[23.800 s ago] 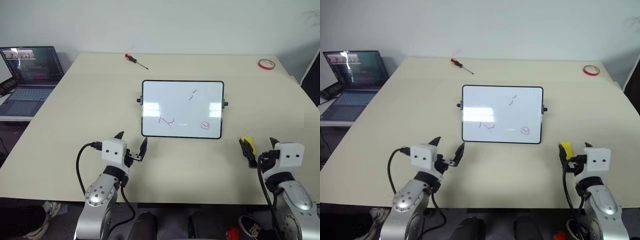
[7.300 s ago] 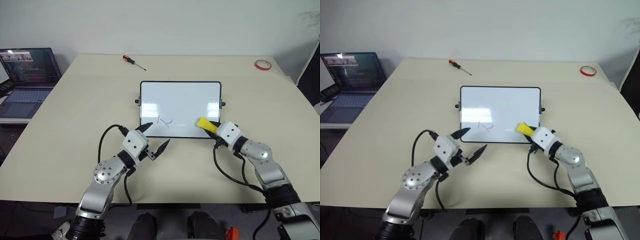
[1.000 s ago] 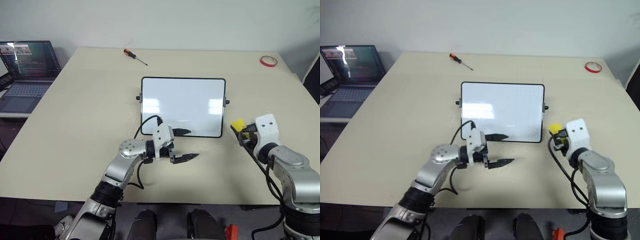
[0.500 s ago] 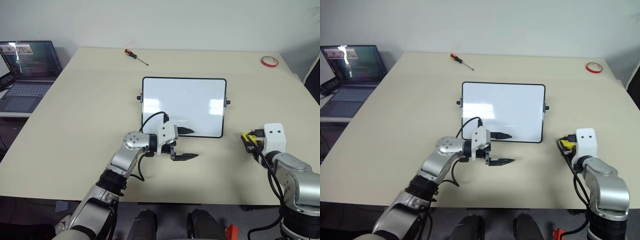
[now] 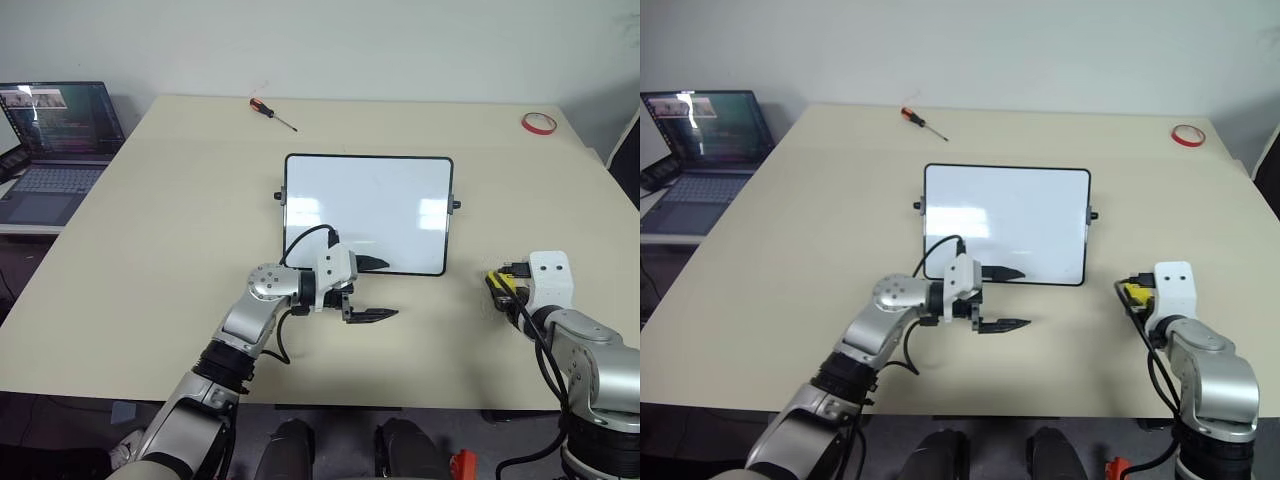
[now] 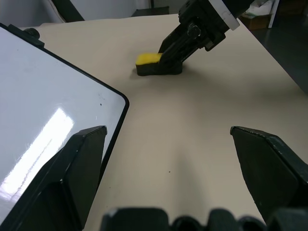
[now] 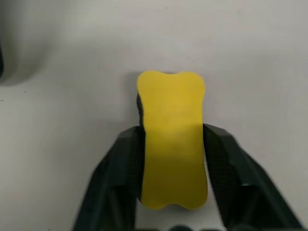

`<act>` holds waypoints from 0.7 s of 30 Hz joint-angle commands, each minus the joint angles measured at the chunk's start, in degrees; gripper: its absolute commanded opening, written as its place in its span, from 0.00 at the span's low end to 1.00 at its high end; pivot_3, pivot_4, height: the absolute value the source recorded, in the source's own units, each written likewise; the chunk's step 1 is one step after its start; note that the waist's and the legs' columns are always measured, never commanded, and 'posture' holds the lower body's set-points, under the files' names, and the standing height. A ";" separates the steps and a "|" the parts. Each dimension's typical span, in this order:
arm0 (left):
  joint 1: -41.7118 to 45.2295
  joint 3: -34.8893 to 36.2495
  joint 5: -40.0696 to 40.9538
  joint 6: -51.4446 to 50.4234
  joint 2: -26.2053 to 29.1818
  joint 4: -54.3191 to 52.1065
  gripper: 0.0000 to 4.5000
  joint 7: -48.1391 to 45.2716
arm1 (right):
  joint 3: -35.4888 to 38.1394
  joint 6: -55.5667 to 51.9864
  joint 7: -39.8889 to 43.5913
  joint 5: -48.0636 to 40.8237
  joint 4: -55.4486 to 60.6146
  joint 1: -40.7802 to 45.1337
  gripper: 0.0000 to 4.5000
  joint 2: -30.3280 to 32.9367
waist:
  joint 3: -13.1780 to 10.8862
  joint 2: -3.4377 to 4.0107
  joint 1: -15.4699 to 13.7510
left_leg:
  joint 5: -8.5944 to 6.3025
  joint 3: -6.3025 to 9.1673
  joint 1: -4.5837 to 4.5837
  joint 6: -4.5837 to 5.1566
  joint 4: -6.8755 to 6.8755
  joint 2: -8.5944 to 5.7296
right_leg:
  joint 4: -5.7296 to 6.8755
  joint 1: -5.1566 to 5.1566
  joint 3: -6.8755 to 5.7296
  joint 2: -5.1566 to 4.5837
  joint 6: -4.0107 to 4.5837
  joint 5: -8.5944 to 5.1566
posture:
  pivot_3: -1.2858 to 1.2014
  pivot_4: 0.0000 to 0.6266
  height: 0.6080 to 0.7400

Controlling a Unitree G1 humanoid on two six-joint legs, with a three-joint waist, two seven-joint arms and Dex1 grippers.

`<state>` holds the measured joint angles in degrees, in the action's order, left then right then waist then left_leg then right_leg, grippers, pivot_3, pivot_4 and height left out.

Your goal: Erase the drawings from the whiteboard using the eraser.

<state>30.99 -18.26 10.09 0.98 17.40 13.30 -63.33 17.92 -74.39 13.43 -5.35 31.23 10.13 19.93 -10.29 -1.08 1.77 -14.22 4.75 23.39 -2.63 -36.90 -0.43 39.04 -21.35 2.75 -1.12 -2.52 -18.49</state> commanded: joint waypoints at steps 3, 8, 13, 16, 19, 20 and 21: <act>0.87 -0.02 -0.27 0.93 -0.28 -1.85 1.00 -0.22 | 2.45 1.65 -1.96 -0.52 0.85 1.37 0.94 -0.64 | 0.01 0.01 0.01 | 0.00 0.00 0.00 0.00 0.00 0.00 | 0.01 0.00 0.00 0.00 0.00 0.00 | 0.52 0.24 1.00; 1.07 1.28 1.15 -0.77 0.00 -3.37 1.00 0.18 | 3.67 3.17 -3.41 -1.03 1.74 2.98 1.00 -1.73 | 0.02 0.03 0.03 | 0.00 0.00 0.00 0.00 -0.02 0.00 | 0.03 0.00 0.00 0.00 0.00 0.00 | 0.52 0.24 1.00; -0.41 7.48 7.10 -14.06 -1.35 -9.99 1.00 8.70 | 6.24 6.24 -5.27 -1.68 2.76 6.18 1.00 -4.25 | 0.03 0.05 0.13 | 0.00 0.01 0.00 0.01 -0.04 0.01 | 0.05 0.00 0.00 0.00 0.00 0.00 | 0.52 0.24 1.00; -1.89 10.74 7.82 -19.66 -1.76 -14.46 1.00 15.40 | 7.40 8.50 -5.90 -2.69 3.89 7.52 1.00 -6.14 | 0.05 0.09 0.21 | 0.00 0.01 -0.01 0.01 -0.04 0.04 | 0.08 -0.01 0.01 0.01 0.00 0.00 | 0.52 0.24 1.00; -4.66 14.15 7.10 -22.44 -2.79 -20.07 1.00 23.66 | 6.97 15.94 -6.20 -3.53 4.56 6.65 1.00 -8.07 | 0.05 0.09 0.16 | 0.01 0.02 -0.01 0.00 -0.04 0.03 | 0.07 -0.01 0.00 0.00 0.00 0.00 | 0.52 0.24 1.00; -5.45 14.99 6.61 -22.75 -3.42 -21.29 1.00 26.33 | 7.13 18.89 -6.50 -3.78 4.49 6.20 1.00 -9.03 | 0.05 0.09 0.09 | 0.01 0.00 -0.01 0.00 -0.04 0.02 | 0.07 -0.01 0.01 -0.02 0.00 0.00 | 0.52 0.24 1.00; -6.41 15.97 5.54 -22.51 -4.13 -22.44 1.00 29.61 | 6.62 22.75 -6.63 -3.50 4.63 5.21 1.00 -9.61 | 0.06 0.09 0.05 | 0.01 0.00 0.00 0.00 -0.05 0.02 | 0.07 -0.01 0.01 -0.03 0.00 0.00 | 0.52 0.24 1.00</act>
<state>24.94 -4.25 16.48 -21.65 14.19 -4.92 -38.61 24.03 -58.04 7.23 -8.21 33.55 16.22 10.67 -10.23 -0.99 1.82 -14.21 4.76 23.38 -2.63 -36.96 -0.41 39.11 -21.34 2.75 -1.16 -2.52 -18.49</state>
